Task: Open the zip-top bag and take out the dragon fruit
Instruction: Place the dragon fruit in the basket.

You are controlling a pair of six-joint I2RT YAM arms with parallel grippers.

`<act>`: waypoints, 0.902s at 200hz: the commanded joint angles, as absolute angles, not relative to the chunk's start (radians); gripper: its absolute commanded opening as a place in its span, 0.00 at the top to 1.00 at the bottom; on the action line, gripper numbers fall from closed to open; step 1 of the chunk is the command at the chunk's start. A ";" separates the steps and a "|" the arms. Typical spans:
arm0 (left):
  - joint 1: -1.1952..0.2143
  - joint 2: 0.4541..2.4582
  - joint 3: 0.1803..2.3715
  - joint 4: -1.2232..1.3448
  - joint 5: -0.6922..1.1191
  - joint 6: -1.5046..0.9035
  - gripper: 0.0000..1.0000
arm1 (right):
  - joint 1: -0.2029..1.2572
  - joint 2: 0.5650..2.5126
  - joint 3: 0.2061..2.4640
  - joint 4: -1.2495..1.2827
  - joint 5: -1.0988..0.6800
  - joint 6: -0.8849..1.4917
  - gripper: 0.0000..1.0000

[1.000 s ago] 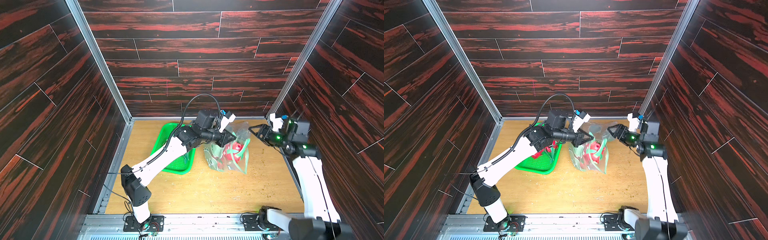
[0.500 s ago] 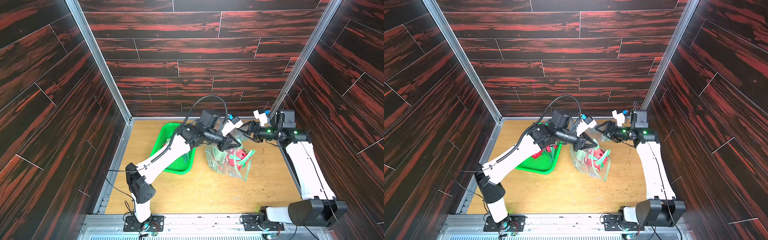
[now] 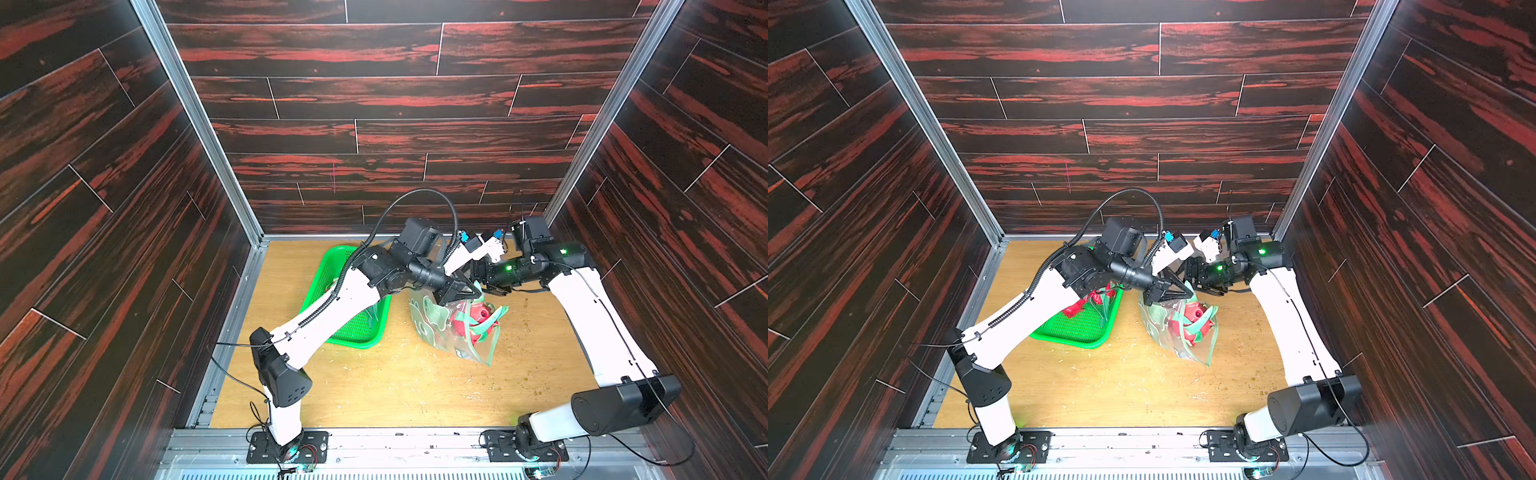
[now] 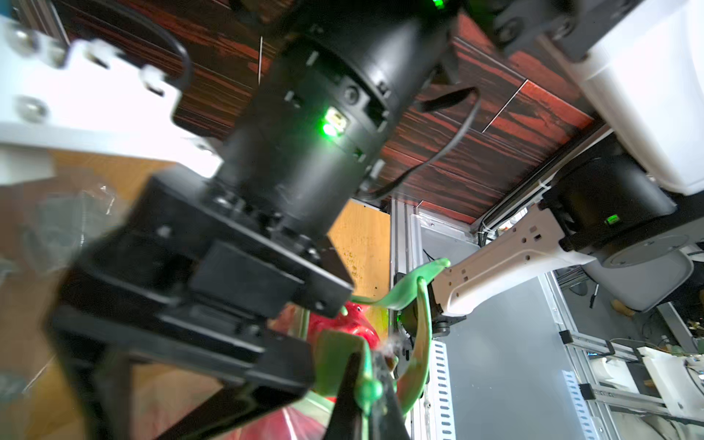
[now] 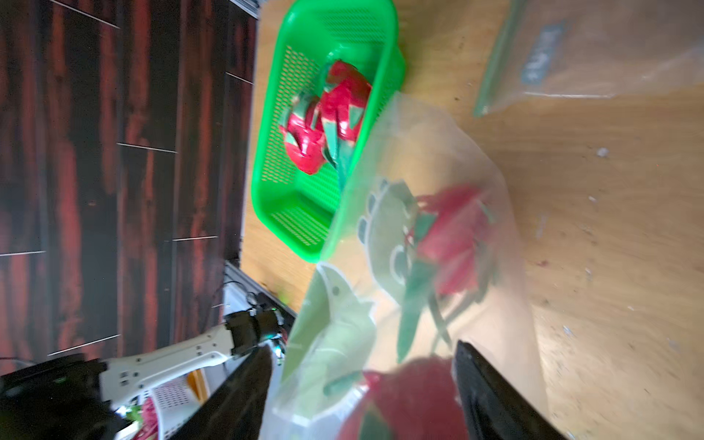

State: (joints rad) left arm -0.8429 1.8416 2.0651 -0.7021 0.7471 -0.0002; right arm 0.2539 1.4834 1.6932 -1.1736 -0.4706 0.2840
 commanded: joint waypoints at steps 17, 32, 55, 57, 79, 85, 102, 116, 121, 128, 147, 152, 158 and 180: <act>-0.836 1.850 2.135 -0.721 0.753 0.038 1.00 | 0.300 1.473 1.764 -1.278 -0.375 0.262 0.24; -0.835 1.857 2.144 -0.730 0.748 0.042 1.00 | 0.318 1.481 1.788 -1.302 -0.356 0.263 0.29; -0.829 1.868 2.150 -0.736 0.739 0.043 1.00 | 0.344 1.486 1.821 -1.328 -0.310 0.272 0.36; -0.828 1.869 2.151 -0.736 0.739 0.043 1.00 | 0.346 1.486 1.824 -1.329 -0.307 0.273 0.37; -0.821 1.881 2.160 -0.741 0.737 0.040 1.00 | 0.379 1.489 1.848 -1.344 -0.307 0.280 0.42; -0.818 1.881 2.161 -0.742 0.739 0.039 1.00 | 0.387 1.491 1.850 -1.346 -0.307 0.282 0.42; -0.816 1.882 2.164 -0.738 0.735 0.039 1.00 | 0.404 1.493 1.848 -1.356 -0.297 0.282 0.43; -0.811 1.884 2.164 -0.736 0.731 0.038 1.00 | 0.410 1.490 1.842 -1.360 -0.291 0.284 0.43; -0.811 1.885 2.166 -0.737 0.731 0.038 1.00 | 0.410 1.490 1.843 -1.364 -0.287 0.284 0.43; -0.808 1.887 2.166 -0.737 0.734 0.038 1.00 | 0.411 1.487 1.844 -1.365 -0.287 0.286 0.43; -0.805 1.888 2.166 -0.738 0.730 0.037 1.00 | 0.411 1.474 1.846 -1.353 -0.340 0.278 0.43; -0.805 1.888 2.165 -0.739 0.730 0.039 1.00 | 0.412 1.470 1.847 -1.348 -0.380 0.277 0.43; -0.804 1.888 2.164 -0.739 0.732 0.038 1.00 | 0.414 1.466 1.850 -1.342 -0.401 0.271 0.41; -0.801 1.887 2.160 -0.739 0.733 0.040 1.00 | 0.416 1.460 1.851 -1.333 -0.429 0.250 0.35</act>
